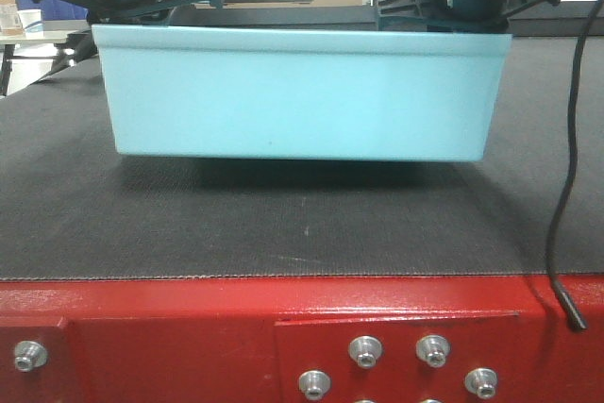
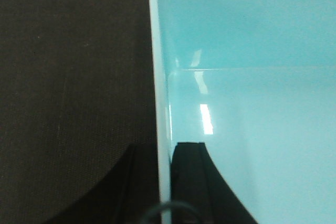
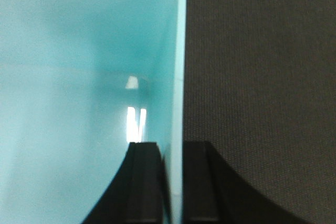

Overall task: Fetch blue bin and place on conveyor start
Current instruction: 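Open both grippers and lift them off the bin rims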

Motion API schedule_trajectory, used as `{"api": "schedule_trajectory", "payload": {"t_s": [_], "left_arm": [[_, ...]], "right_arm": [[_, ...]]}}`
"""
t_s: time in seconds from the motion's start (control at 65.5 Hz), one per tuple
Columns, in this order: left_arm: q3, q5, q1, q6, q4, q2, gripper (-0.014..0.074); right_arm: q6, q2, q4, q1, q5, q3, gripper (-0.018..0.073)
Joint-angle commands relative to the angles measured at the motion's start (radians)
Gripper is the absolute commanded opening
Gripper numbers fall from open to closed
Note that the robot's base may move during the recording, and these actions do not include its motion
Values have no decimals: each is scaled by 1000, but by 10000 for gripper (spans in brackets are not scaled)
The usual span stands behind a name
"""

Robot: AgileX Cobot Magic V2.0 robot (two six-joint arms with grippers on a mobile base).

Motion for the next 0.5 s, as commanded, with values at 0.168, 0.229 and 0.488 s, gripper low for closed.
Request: {"api": "schedule_trajectory", "payload": {"t_s": [0.168,0.229,0.488], "left_arm": [[-17,-23,-8,1,-58,-6,310],[-17,-5,-1,1,-61,-6,365],[-17,-10,22,-1,-59,-47,305]], "right_arm": [[2,-19,38,25,-48,-11,327],[2,-31,38,25,-56,-11,325],[2,-78,21,25,-59,-11,298]]}}
